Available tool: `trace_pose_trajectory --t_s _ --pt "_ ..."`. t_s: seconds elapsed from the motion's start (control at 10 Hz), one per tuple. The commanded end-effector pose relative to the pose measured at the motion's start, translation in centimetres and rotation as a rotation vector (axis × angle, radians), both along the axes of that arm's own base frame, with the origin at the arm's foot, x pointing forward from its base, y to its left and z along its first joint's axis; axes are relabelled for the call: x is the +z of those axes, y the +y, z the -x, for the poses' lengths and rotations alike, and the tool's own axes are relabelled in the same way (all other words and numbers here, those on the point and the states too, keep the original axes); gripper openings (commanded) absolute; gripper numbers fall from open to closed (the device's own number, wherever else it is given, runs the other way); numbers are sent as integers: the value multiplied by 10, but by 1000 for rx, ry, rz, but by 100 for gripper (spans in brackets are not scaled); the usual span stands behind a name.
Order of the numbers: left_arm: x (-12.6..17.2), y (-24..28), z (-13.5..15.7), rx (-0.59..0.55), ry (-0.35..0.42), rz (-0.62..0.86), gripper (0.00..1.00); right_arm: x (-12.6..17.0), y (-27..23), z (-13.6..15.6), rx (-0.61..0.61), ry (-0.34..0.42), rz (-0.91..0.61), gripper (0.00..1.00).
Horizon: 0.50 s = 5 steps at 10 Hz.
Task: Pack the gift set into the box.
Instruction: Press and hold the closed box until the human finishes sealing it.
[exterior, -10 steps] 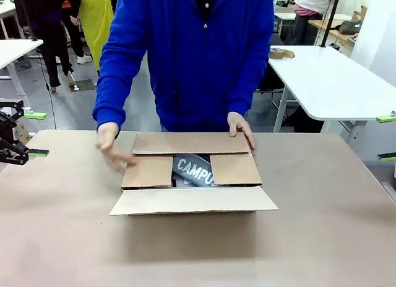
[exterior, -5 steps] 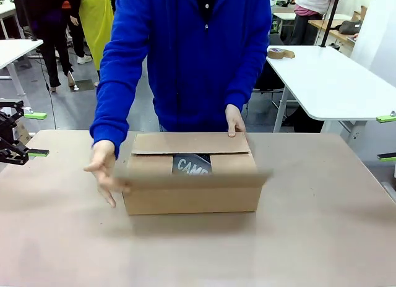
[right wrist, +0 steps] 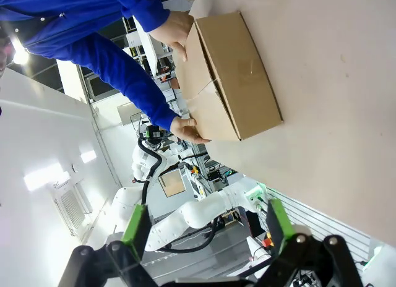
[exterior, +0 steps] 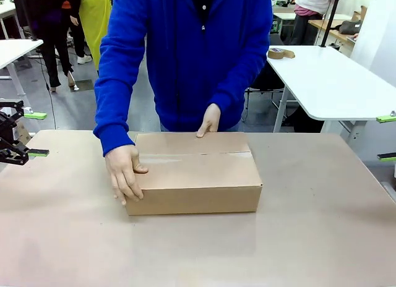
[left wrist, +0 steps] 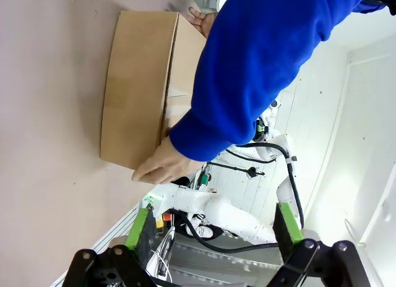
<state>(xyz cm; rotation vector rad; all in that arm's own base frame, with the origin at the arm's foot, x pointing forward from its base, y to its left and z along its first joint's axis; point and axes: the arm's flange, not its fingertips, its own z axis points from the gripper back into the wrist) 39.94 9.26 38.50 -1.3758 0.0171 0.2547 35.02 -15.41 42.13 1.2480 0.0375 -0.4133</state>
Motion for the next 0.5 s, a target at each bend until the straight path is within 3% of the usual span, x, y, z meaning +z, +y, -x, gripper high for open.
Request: trace_pose_trajectory --t_s 0.0,0.4 --pt "2 -1 2 4 -2 -4 100 1 1 3 9 4 0 100" --pt "2 -1 2 4 -2 -4 100 1 1 3 9 4 0 100"
